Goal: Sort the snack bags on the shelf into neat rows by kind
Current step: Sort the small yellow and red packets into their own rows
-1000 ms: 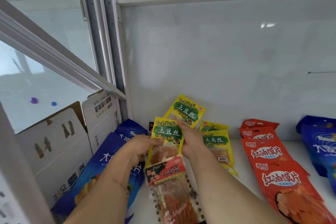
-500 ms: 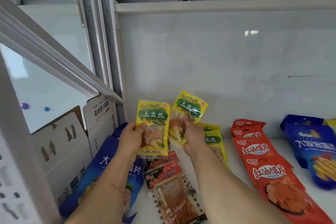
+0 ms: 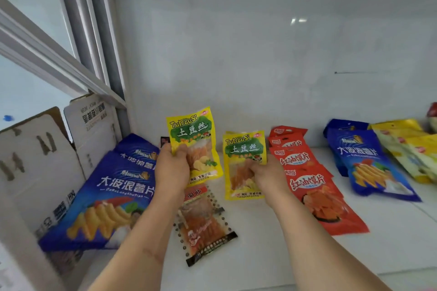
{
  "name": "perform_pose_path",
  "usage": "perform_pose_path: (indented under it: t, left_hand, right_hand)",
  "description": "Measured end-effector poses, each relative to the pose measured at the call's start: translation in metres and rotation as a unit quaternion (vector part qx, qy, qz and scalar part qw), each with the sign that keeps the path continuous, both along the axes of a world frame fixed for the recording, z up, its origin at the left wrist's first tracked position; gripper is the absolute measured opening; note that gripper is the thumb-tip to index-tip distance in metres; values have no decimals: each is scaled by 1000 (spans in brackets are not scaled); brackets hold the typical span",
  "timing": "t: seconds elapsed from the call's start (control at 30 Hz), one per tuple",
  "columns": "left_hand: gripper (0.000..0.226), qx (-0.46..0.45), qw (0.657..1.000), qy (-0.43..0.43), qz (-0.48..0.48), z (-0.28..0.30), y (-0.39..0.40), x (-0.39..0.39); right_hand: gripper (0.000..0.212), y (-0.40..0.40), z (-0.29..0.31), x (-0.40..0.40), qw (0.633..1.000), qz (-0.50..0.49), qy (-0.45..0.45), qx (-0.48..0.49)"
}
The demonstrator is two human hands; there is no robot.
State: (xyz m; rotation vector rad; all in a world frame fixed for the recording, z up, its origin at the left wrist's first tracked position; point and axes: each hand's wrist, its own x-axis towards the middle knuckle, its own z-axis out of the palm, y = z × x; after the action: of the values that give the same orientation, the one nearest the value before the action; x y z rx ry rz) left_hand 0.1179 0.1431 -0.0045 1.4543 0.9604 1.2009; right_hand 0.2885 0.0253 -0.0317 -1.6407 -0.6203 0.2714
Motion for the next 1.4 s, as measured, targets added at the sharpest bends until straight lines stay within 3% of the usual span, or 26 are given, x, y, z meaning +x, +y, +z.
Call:
perform_pose_path:
  t: [0.1,0.27,0.33,0.43,0.7,0.9,1.07,1.23,1.4]
  left_hand:
    - [14,-66,997,-12,-38,-13,-20,1]
    - [13,-209,967,-83,-118,-27,-65,1]
    - [16,-238,953,-97,-164,-32,-83,3]
    - [20,-258,944,-79,-192,-40,-101,8]
    - [20,-180,975,-23,-131,-38,-81,1]
    - [19,-124,987,60,-87,-38,-75,6]
    - [17,-62,981,167,-77,-44,-90,28]
    - [21,-54,976,201,-70,-46,-98,48]
    - [26,-27,971,232,-60,-50,-106,63]
  right_hand:
    - [16,-6,-13,4,998,-15,-27,-54]
    - [14,-3,-22,8,993,-6,18,-120]
    - [28,-2,-25,10,991,3,2,-136]
    - [27,-6,-27,9,992,-22,-33,-123]
    - [26,0,-30,11,990,-26,-71,-115]
    - [24,5,-30,12,995,-26,-21,-89]
    - [37,-1,-24,21,995,-43,-6,-93]
    - [56,-8,-24,25,996,-7,-34,-87]
    - [54,-11,-25,21,996,11,-51,-72]
